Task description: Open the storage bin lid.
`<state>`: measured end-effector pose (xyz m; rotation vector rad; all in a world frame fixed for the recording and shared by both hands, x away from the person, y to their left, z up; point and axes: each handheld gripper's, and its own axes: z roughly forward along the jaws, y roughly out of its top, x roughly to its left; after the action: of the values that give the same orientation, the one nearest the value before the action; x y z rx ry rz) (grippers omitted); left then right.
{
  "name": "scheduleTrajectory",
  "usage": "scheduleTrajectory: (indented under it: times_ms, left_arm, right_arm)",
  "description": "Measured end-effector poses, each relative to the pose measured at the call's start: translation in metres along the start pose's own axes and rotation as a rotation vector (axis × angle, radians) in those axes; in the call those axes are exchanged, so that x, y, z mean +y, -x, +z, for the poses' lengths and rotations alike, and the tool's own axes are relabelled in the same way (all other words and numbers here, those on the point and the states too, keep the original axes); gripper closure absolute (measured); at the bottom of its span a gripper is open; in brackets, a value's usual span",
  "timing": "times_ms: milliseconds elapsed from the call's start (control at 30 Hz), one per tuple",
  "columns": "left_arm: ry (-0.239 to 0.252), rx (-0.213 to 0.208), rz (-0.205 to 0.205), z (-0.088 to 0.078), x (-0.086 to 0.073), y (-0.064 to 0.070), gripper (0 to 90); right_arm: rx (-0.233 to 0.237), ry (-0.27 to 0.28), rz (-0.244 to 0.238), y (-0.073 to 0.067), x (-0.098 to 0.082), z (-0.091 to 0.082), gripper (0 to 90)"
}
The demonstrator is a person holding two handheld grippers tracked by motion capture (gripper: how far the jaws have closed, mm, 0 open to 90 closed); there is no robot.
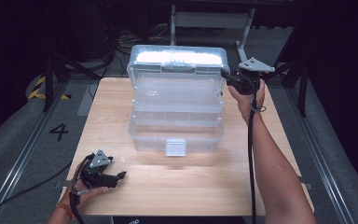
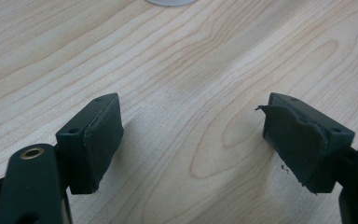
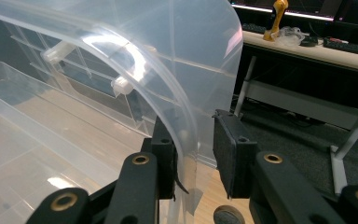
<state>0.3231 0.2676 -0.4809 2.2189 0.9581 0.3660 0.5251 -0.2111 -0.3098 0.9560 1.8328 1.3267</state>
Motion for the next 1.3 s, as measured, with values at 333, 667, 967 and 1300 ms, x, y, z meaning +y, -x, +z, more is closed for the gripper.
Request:
scheduleTrajectory:
  times_ms: [333, 667, 967, 1300]
  left_arm:
    - [0.0, -0.001, 0.001, 0.0, 0.0, 0.0, 20.4]
    - [0.0, -0.001, 0.001, 0.0, 0.0, 0.0, 20.4]
    - [0.0, -0.002, 0.0, 0.0, 0.0, 0.0, 20.4]
    - [0.008, 0.002, 0.0, 0.001, 0.0, 0.0, 20.3]
  right_arm:
    - [-0.006, 0.002, 0.006, 0.003, 0.002, 0.006, 71.8]
    - [-0.009, -0.003, 0.009, 0.005, 0.004, 0.01, 72.2]
    - [-0.014, -0.013, 0.017, 0.008, 0.008, 0.016, 73.0]
    - [-0.01, -0.015, 0.034, 0.014, 0.011, 0.021, 75.6]
